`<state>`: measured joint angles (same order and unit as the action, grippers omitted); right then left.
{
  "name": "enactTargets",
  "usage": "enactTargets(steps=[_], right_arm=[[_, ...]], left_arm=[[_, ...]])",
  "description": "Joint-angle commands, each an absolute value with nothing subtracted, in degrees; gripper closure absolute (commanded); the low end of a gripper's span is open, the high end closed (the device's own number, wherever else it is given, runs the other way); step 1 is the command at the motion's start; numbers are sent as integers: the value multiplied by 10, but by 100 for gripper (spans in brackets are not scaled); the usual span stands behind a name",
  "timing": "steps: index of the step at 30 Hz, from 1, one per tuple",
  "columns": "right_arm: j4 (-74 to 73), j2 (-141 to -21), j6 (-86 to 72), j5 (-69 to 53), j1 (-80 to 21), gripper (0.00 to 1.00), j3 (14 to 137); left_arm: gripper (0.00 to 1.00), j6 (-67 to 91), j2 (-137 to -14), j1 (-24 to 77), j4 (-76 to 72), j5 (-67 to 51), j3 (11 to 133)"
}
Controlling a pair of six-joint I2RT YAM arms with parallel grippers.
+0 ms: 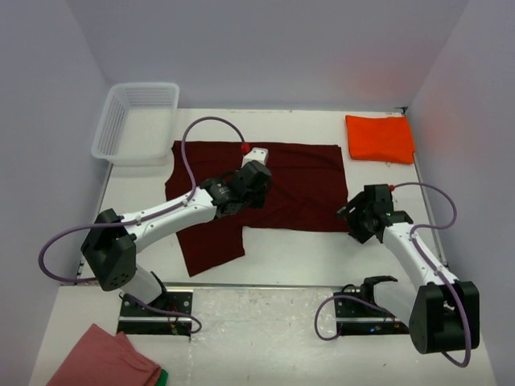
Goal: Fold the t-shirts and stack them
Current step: Grap the side of the flattened tshirt closest away from the robot with both arms
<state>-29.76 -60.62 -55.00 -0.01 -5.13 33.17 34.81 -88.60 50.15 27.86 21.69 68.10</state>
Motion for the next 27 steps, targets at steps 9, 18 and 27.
enactTargets(steps=[9,18,27], right_arm=[[-286,-623,-707,17,-40,32,280],[-285,-678,-736,47,-40,37,301],[-313,-733,-743,85,-35,49,342]], left_arm=[[59,315,-823,506,237,189,654],[58,300,-777,506,232,173,630],[58,297,-738,506,227,159,605]])
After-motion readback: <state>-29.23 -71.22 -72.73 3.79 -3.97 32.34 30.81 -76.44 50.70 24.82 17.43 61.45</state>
